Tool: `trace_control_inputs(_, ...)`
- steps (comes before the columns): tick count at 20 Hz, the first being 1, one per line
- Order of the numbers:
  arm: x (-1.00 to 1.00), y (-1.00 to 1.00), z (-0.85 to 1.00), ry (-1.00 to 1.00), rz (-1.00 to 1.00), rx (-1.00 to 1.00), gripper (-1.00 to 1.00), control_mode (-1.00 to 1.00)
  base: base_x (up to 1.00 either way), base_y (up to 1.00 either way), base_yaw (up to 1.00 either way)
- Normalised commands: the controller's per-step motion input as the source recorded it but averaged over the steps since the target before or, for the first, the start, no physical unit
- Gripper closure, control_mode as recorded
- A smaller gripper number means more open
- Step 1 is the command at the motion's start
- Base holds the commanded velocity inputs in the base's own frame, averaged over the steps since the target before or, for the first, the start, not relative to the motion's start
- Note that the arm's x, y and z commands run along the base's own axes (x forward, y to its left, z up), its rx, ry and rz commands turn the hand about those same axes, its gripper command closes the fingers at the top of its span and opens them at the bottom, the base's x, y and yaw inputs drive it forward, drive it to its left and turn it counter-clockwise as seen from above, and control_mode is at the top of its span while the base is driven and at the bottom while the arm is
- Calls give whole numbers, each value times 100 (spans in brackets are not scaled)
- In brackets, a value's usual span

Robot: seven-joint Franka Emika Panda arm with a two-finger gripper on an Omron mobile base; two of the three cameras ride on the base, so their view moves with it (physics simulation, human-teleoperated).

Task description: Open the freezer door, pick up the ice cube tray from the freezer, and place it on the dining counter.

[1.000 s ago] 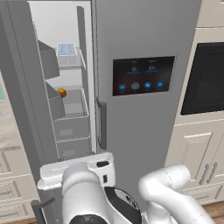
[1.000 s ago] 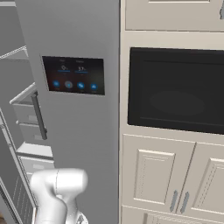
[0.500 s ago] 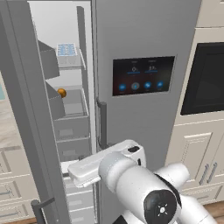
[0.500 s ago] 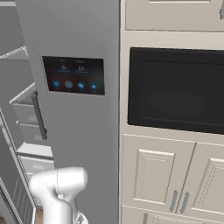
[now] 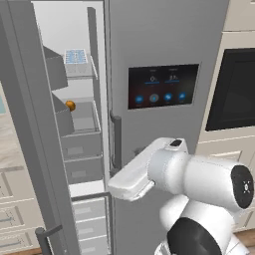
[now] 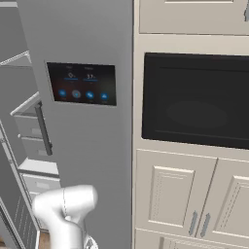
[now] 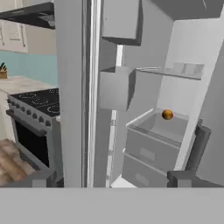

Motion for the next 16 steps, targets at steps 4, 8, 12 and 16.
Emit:
trace_control_inputs(4,0,-31,0,-7,34,0,-100,-100,0,0,0)
trace_control_inputs(8,1,-20,-9,-10,33,0,-100,-100,0,0,0)
trace_control_inputs(12,16,0,-27,-14,15,2,-100,-100,0,0,0)
trace_control_inputs(16,17,0,-27,-17,8,6,-100,-100,0,0,0)
